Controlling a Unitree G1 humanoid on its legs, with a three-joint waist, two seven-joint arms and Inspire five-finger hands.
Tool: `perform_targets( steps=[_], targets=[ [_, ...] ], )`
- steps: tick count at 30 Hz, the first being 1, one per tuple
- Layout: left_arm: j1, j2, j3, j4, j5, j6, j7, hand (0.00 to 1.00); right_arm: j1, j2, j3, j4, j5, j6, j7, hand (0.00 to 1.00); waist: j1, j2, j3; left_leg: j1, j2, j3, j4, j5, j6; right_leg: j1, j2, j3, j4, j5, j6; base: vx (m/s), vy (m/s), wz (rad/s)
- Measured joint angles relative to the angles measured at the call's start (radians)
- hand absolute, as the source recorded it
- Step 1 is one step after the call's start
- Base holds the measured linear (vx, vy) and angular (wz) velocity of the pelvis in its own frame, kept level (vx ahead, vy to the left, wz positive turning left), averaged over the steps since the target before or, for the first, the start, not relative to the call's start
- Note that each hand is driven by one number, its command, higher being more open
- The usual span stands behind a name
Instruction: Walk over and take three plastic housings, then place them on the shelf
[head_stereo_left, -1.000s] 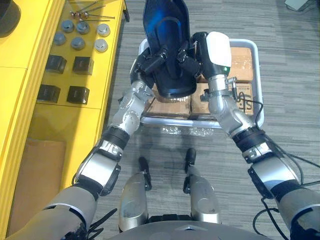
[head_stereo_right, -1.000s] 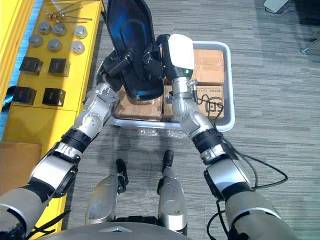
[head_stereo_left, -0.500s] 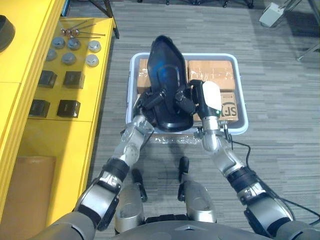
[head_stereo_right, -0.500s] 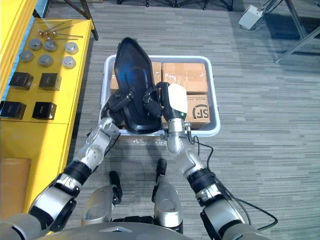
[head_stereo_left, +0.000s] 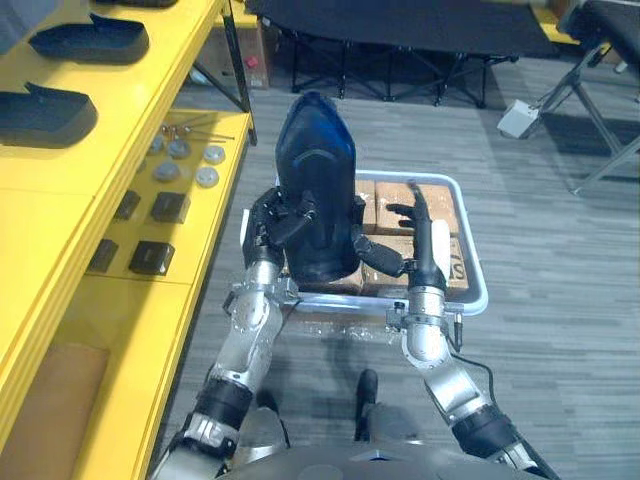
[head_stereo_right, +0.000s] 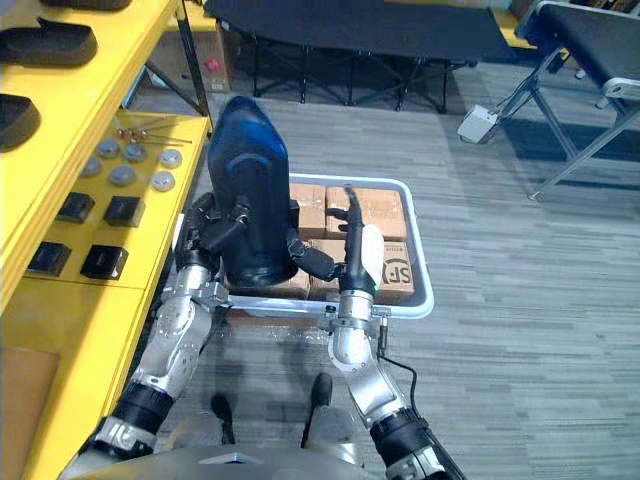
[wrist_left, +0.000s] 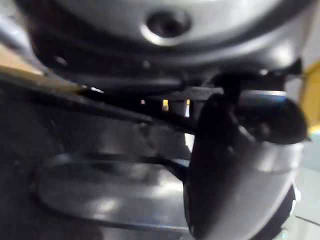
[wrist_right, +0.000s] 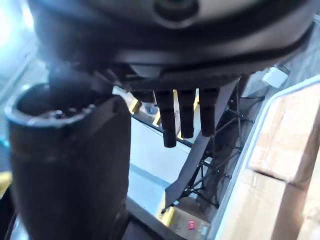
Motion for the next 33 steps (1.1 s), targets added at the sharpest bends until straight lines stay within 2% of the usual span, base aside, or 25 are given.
perform_targets(
  steps=[4,5,7,10,14,18,22,27,29,33],
  targets=[
    [0.12,0.026,0.118,-0.071,0.231,-0.001,0.103,0.0,0.112,0.0,-0.158,-0.088,0.312,-0.121,0.183,1.0,-0.004,0.021,-0.047,0.019,0.001,0.006,-0.016,0.0,-0.003,0.006,0.003,0.004,0.0,-0.01,0.001,-0.02,-0.004,-0.05],
    [0.136,0.03,0.133,-0.074,0.252,-0.001,0.117,0.0,0.128,0.0,-0.179,-0.098,0.348,-0.126,0.204,1.0,-0.004,0.024,-0.053,0.02,0.002,0.006,-0.016,-0.001,-0.004,0.006,0.004,0.004,0.0,-0.011,0.0,-0.03,-0.009,-0.04],
    [0.193,0.039,0.184,-0.075,0.326,0.0,0.164,0.0,0.173,0.001,-0.241,-0.104,0.534,-0.151,0.317,1.0,-0.004,0.029,-0.071,0.031,0.003,0.01,-0.032,-0.001,-0.005,0.004,0.007,0.005,-0.005,-0.024,-0.004,-0.05,-0.011,-0.03],
    [0.254,0.041,0.217,-0.085,0.374,0.0,0.209,0.0,0.238,0.017,-0.292,-0.104,0.705,-0.163,0.445,1.0,-0.003,0.031,-0.089,0.031,0.004,0.009,-0.04,-0.001,-0.006,0.0,0.01,0.004,-0.005,-0.029,-0.007,0.0,0.0,0.0],
    [0.312,0.038,0.221,-0.124,0.358,0.0,0.216,0.0,0.311,0.035,-0.323,-0.104,0.797,-0.162,0.561,1.0,-0.005,0.033,-0.106,0.03,0.005,0.014,-0.05,0.005,-0.015,-0.007,0.011,0.007,-0.005,-0.026,-0.006,0.01,0.001,-0.02],
    [0.321,0.013,0.238,-0.157,0.252,-0.016,0.18,0.0,0.341,0.07,-0.359,-0.103,0.778,-0.13,0.538,1.0,-0.007,0.034,-0.113,0.03,0.005,0.016,-0.05,0.005,-0.015,-0.008,0.012,0.008,-0.005,-0.025,-0.005,0.0,0.0,0.0],
    [0.326,-0.023,0.283,-0.212,0.114,-0.054,0.14,0.0,0.346,0.09,-0.395,-0.015,0.716,-0.04,0.43,1.0,-0.004,0.033,-0.115,0.03,0.004,0.016,-0.052,0.005,-0.014,-0.008,0.012,0.008,-0.005,-0.026,-0.004,0.0,0.0,0.0],
    [0.384,-0.038,0.318,-0.321,0.049,-0.056,0.129,0.0,0.348,0.1,-0.4,0.035,0.716,0.013,0.402,1.0,-0.003,0.046,-0.122,0.028,0.002,-0.01,-0.051,0.005,-0.014,0.006,0.01,-0.017,-0.006,-0.036,-0.006,-0.01,0.0,0.13],
    [0.398,-0.047,0.33,-0.354,0.045,-0.056,0.129,0.0,0.343,0.098,-0.394,0.038,0.715,0.049,0.421,1.0,0.008,0.047,-0.123,0.026,0.002,-0.04,-0.05,0.005,-0.014,0.022,0.009,-0.048,-0.006,-0.047,-0.01,-0.01,-0.016,0.44],
    [0.405,-0.081,0.419,-0.436,0.044,-0.055,0.145,0.0,0.288,0.073,-0.338,0.113,0.64,0.117,0.489,1.0,0.07,0.04,-0.129,-0.013,-0.002,-0.13,-0.049,0.017,-0.009,0.035,0.009,-0.135,-0.006,-0.059,-0.011,-0.01,-0.032,0.59]
  ],
)
